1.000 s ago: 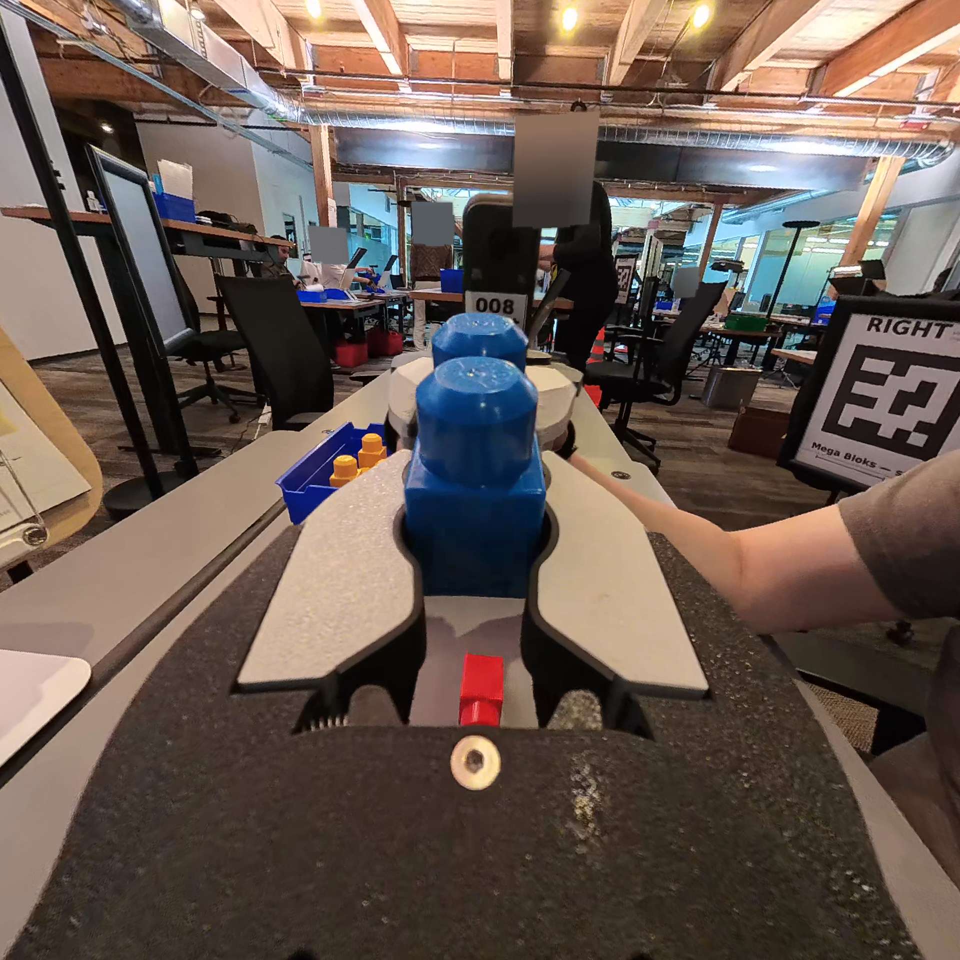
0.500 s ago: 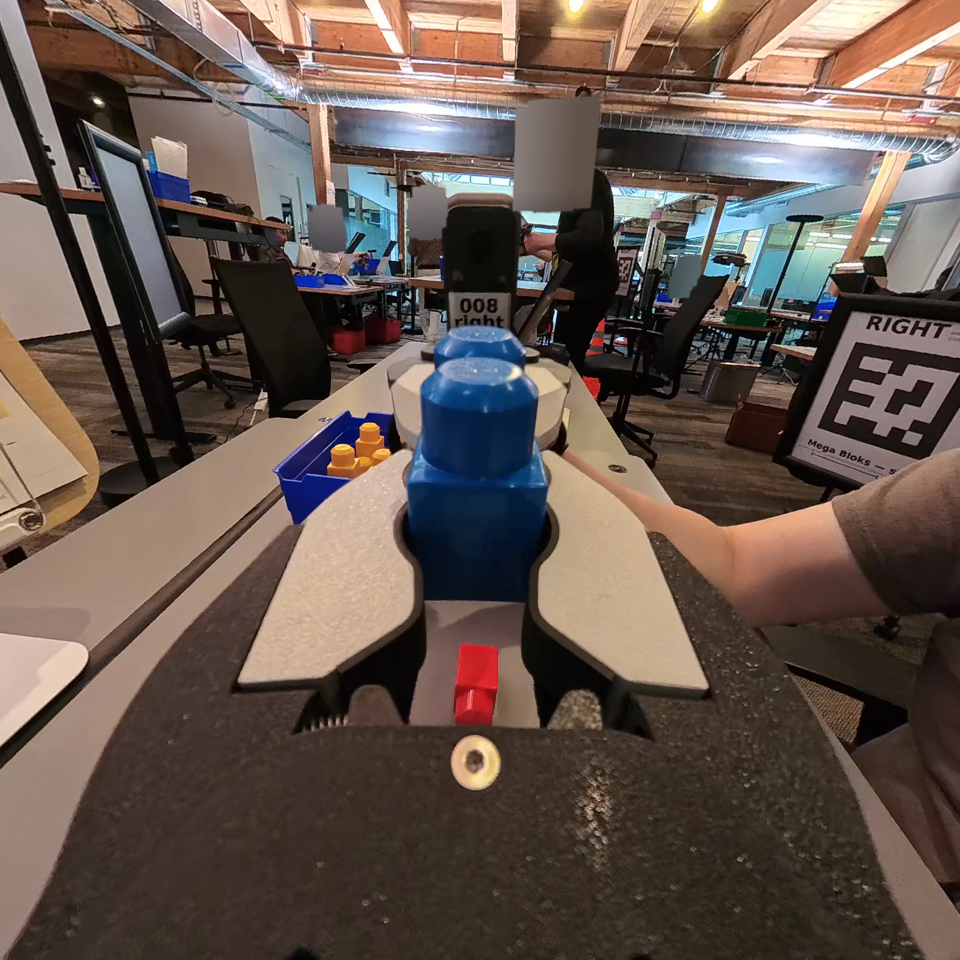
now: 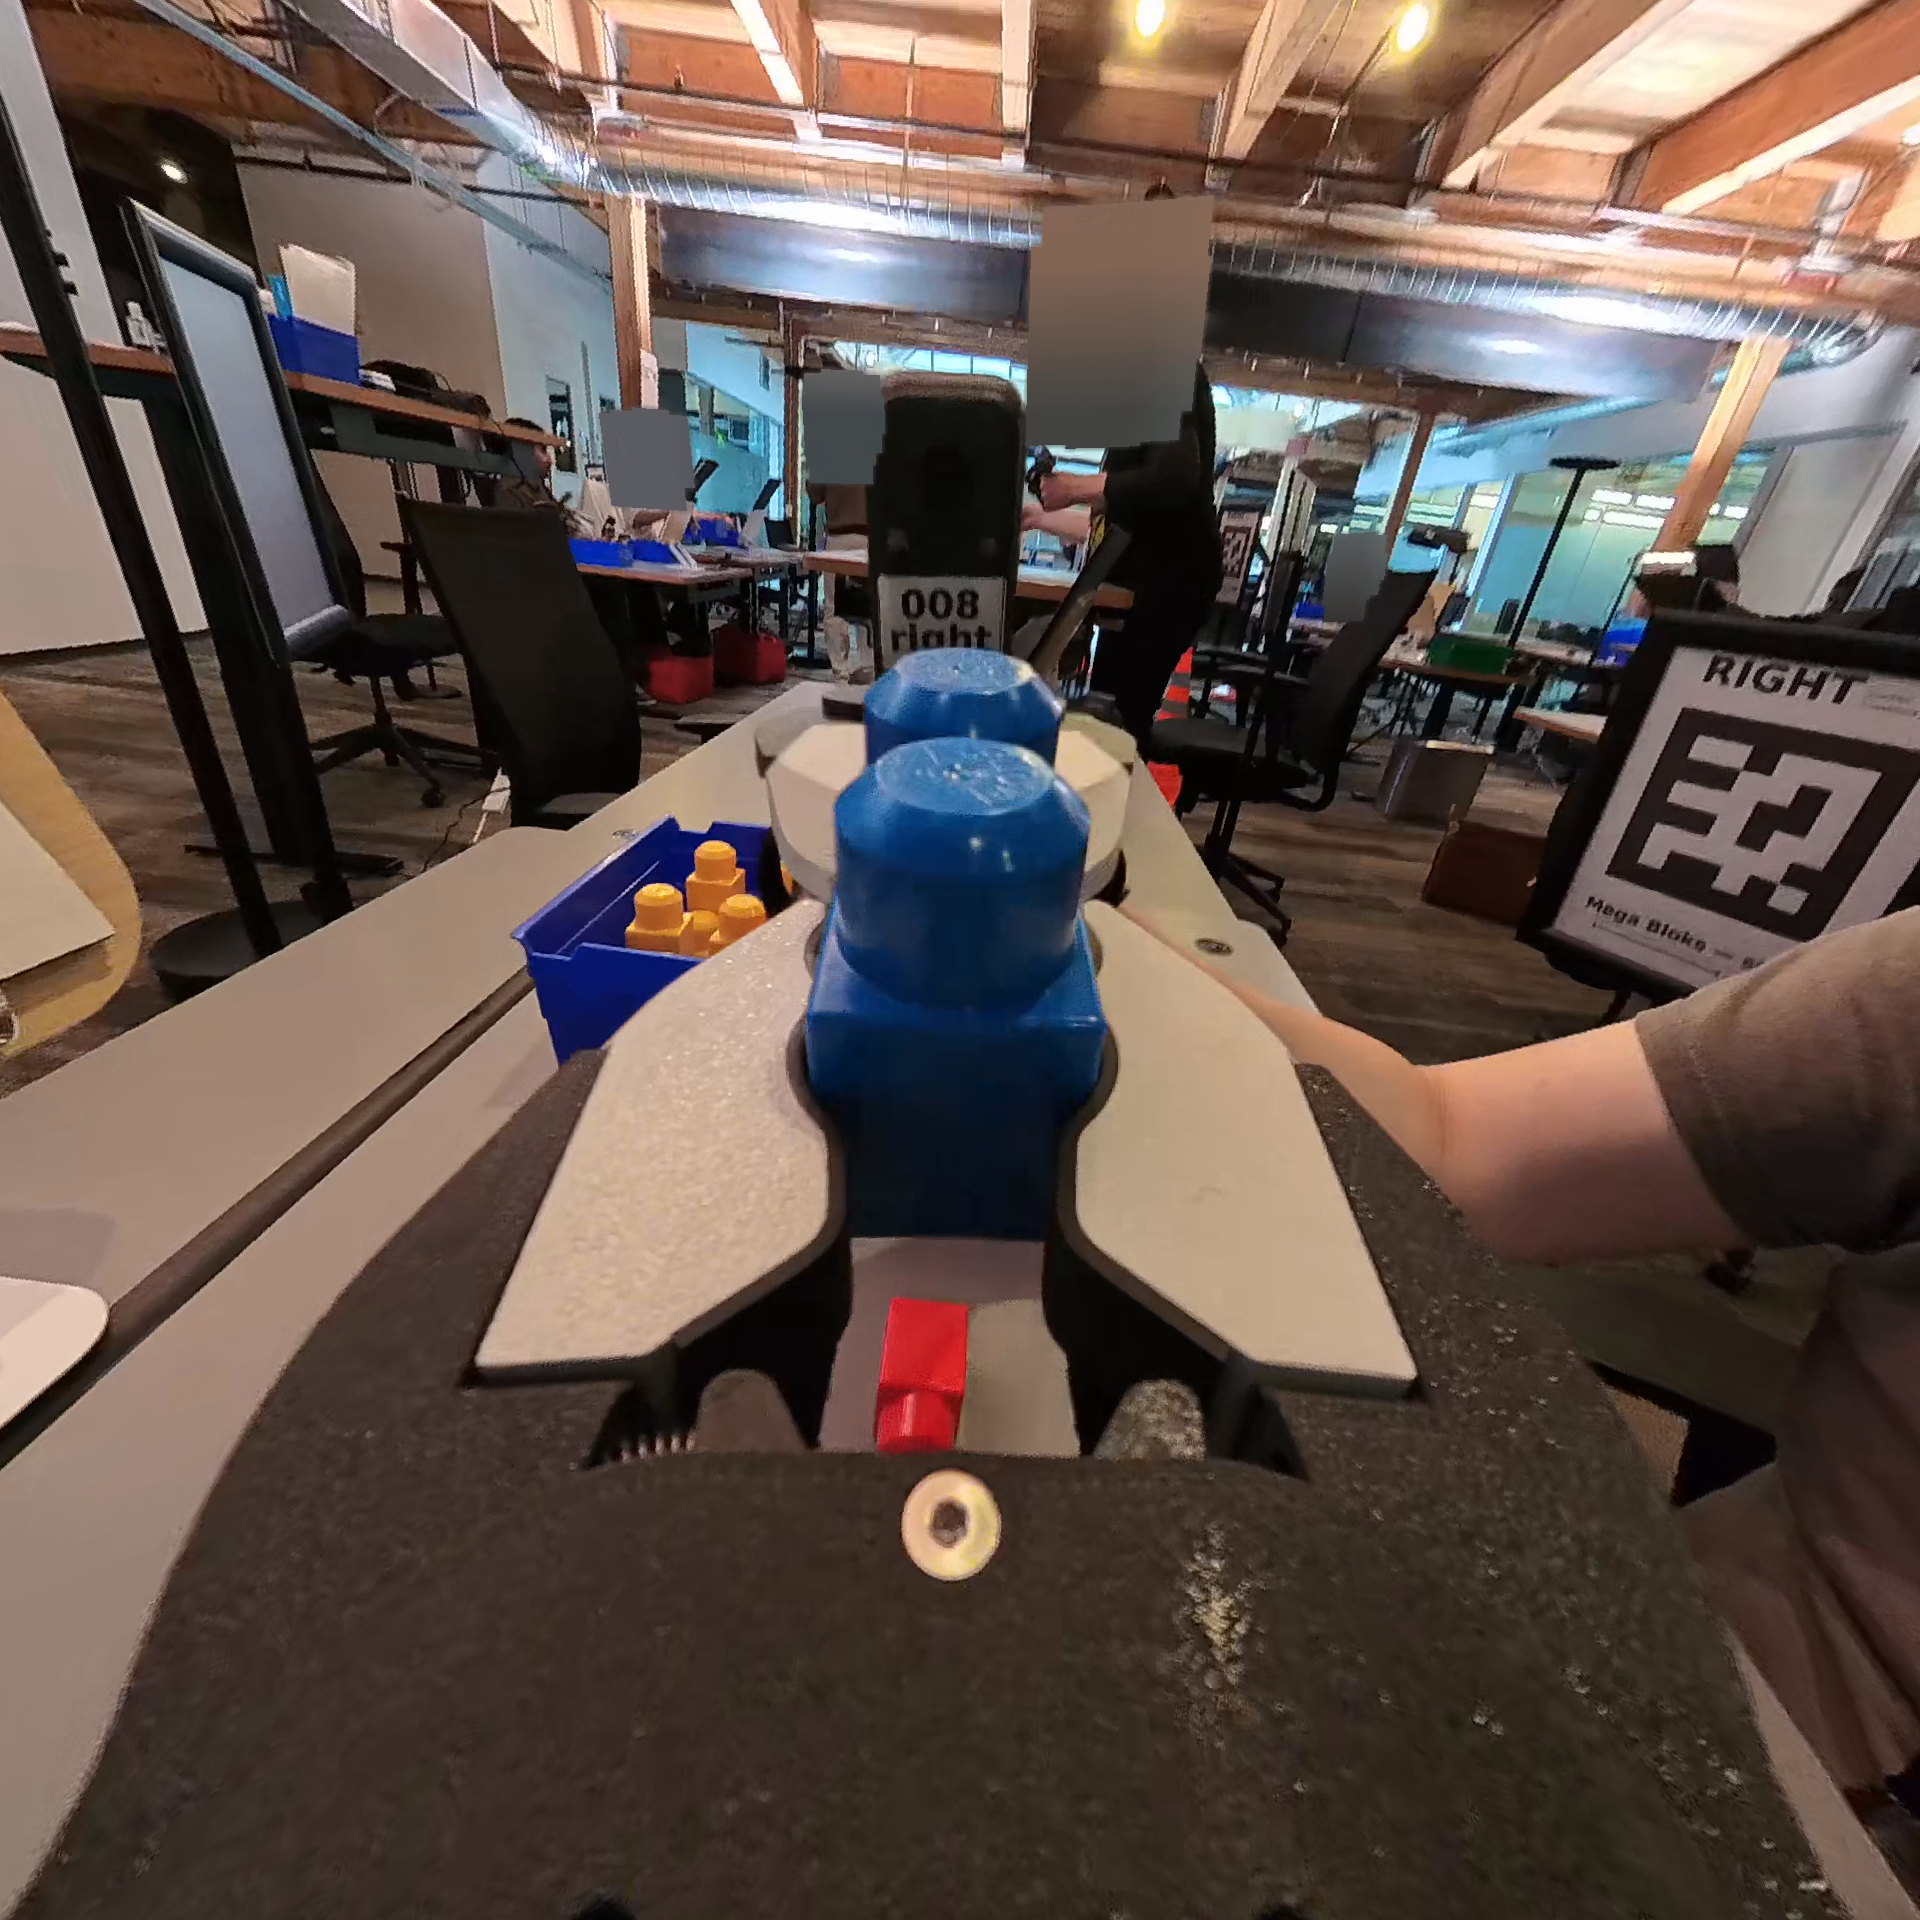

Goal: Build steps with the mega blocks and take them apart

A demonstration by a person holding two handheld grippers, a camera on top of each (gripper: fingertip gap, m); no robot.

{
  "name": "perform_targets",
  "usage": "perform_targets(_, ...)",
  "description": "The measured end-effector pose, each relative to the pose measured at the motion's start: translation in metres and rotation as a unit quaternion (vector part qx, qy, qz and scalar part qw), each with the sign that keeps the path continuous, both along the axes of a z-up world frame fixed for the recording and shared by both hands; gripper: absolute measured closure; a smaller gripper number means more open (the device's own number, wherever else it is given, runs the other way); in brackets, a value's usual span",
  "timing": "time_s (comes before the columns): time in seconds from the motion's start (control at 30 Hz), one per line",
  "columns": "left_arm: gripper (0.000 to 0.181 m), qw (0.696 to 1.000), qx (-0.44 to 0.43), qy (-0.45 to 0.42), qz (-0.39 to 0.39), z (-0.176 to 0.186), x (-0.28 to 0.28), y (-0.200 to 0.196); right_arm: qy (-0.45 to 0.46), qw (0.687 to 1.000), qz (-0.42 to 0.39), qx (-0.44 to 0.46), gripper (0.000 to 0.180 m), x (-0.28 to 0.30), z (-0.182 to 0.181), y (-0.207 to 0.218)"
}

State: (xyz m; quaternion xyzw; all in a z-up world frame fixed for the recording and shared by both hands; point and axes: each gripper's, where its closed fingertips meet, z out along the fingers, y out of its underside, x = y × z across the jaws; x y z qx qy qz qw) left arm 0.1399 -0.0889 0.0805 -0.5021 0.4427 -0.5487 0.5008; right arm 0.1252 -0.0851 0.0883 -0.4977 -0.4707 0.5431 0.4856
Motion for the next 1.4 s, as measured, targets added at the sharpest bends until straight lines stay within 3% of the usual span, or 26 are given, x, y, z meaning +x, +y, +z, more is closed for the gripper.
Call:
perform_targets(0.7, 0.14, 1.0, -0.021, 0.01, 0.0, -0.005, -0.002, 0.003, -0.005, 0.999, 0.008, -0.044, 0.146, -0.002, -0.005, 0.003)
perform_targets(0.8, 0.14, 1.0, -0.02, 0.016, 0.0, -0.004, -0.002, 0.003, 0.0, 1.0, 0.005, -0.027, 0.145, -0.001, -0.001, 0.002)
perform_targets(0.9, 0.14, 1.0, -0.01, 0.019, 0.013, -0.001, -0.01, 0.008, 0.0, 1.0, -0.019, 0.005, 0.132, 0.007, 0.004, 0.003)
perform_targets(1.0, 0.14, 1.0, -0.008, 0.01, 0.023, 0.011, -0.025, 0.013, -0.092, 0.993, -0.051, 0.057, 0.132, 0.024, -0.02, 0.006)
perform_targets(1.1, 0.14, 0.998, 0.02, 0.014, 0.06, 0.023, -0.045, 0.021, -0.276, 0.957, -0.054, 0.069, 0.131, 0.046, -0.079, 0.004)
perform_targets(1.23, 0.14, 0.994, 0.042, 0.01, 0.1, 0.041, -0.075, 0.03, -0.498, 0.864, -0.068, 0.024, 0.127, 0.072, -0.157, 0.009)
perform_targets(1.3, 0.14, 0.992, 0.046, 0.0, 0.114, 0.051, -0.091, 0.032, -0.574, 0.817, -0.053, 0.009, 0.125, 0.075, -0.187, 0.006)
perform_targets(1.4, 0.14, 0.991, 0.042, -0.009, 0.126, 0.06, -0.112, 0.034, -0.632, 0.775, -0.006, -0.013, 0.124, 0.066, -0.218, -0.006)
